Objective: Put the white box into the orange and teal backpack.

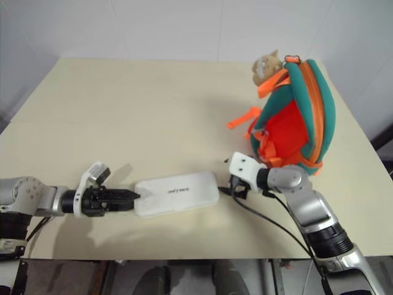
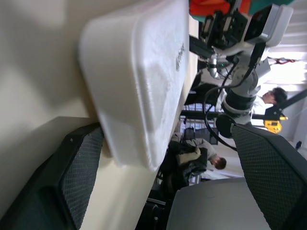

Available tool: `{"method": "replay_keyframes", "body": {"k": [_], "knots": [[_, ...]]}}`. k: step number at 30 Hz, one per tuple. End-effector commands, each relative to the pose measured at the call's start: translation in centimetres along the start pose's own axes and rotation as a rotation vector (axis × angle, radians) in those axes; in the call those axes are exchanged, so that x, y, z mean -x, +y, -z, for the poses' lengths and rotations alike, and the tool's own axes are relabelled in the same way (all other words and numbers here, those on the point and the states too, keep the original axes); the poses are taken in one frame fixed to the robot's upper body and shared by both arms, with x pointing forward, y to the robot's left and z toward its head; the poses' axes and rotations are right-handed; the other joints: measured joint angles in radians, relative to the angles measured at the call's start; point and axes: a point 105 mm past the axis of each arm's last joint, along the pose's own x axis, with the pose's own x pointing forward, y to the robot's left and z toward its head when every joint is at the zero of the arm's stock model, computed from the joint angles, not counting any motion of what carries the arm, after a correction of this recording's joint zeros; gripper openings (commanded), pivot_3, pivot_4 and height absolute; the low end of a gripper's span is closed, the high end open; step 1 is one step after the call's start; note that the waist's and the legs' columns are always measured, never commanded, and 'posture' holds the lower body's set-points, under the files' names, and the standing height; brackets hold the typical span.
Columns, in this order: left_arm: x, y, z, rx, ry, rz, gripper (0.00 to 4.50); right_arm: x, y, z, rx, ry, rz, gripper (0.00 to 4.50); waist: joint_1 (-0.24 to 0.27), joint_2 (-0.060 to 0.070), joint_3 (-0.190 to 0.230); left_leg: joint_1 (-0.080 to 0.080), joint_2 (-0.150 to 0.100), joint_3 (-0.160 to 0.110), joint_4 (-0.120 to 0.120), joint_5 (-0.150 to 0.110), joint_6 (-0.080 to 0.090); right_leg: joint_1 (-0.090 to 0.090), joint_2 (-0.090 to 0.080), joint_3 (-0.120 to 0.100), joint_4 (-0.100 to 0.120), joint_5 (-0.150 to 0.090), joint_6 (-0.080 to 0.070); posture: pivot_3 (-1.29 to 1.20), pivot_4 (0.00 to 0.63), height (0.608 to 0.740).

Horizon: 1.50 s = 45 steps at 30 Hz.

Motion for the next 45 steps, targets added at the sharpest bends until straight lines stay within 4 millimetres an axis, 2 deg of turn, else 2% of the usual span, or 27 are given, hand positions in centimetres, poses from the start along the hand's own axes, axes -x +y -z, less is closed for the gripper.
{"method": "replay_keyframes", "body": {"k": [1, 8, 18, 21, 28, 30, 37, 45], "knots": [[-0.4, 0.2, 0.4, 0.028, -0.001, 0.016, 4.48, -0.1, 0.0, -1.6, 0.038, -0.047, -0.008, 4.5, 0.0, 0.0, 0.0, 0.0, 0.0, 0.0, 0.0, 0.0, 0.0, 0.0, 0.0, 0.0, 0.0, 0.0, 0.0, 0.0, 0.15, 0.74], [-0.8, 0.7, -0.8, 0.035, -0.088, 0.039, 4.48, 0.0, 0.0, -1.4, 0.035, -0.044, -0.004, 4.5, 0.007, 0.0, 0.0, 0.0, 0.0, 0.0, 0.001, 0.0, 0.0, 0.0, 0.0, 0.0, 0.001, 0.0, 0.0, 0.0, 0.15, 0.74], [-1.8, 1.1, -1.8, 0.03, -0.115, 0.047, 4.48, 0.0, 0.0, -1.4, 0.033, -0.043, 0.004, 4.5, 0.025, 0.0, 0.0, 0.001, -0.001, 0.0, 0.001, 0.001, 0.0, 0.001, 0.0, 0.0, 0.001, 0.002, 0.001, 0.0, 0.15, 0.74], [-1.7, 1.2, -2.0, 0.029, -0.12, 0.04, 3.89, 0.1, -0.1, -1.3, 0.032, -0.042, 0.009, 4.5, 0.023, 0.0, 0.0, 0.001, -0.001, 0.0, 0.001, 0.002, 0.0, 0.002, 0.0, 0.0, 0.0, 0.003, 0.001, 0.0, 0.15, 0.74], [-1.4, 1.0, -2.1, 0.03, -0.117, 0.043, 1.73, 0.2, -0.1, -1.2, 0.03, -0.039, 0.012, 4.5, 0.021, 0.0, 0.0, 0.001, -0.001, 0.0, 0.001, 0.002, 0.0, 0.001, 0.0, 0.0, 0.0, 0.004, 0.001, 0.0, 0.15, 0.74], [-1.4, 0.8, -2.2, 0.027, -0.117, 0.048, 1.33, 0.3, -0.1, -1.2, 0.032, -0.039, 0.014, 4.5, 0.021, 0.0, 0.0, 0.001, -0.001, 0.0, 0.001, 0.002, 0.0, 0.001, 0.0, 0.0, 0.0, 0.004, 0.001, 0.0, 0.15, 0.74], [-0.8, 0.4, -3.3, 0.003, -0.181, 0.064, 1.33, 0.3, -0.5, -1.5, 0.044, -0.045, 0.021, 4.5, 0.021, 0.0, 0.0, 0.001, -0.001, 0.0, 0.0, 0.002, 0.0, 0.001, 0.0, 0.0, 0.0, 0.004, 0.001, 0.0, 0.15, 0.74], [1.0, -3.2, -5.8, -0.125, -0.293, 0.123, 1.33, 1.1, -1.2, -1.8, 0.028, -0.067, 0.07, 4.5, 0.021, 0.0, 0.0, -0.001, -0.001, 0.0, 0.0, 0.002, 0.0, 0.0, 0.0, 0.0, -0.001, 0.004, 0.001, 0.0, 0.15, 0.74]]}}
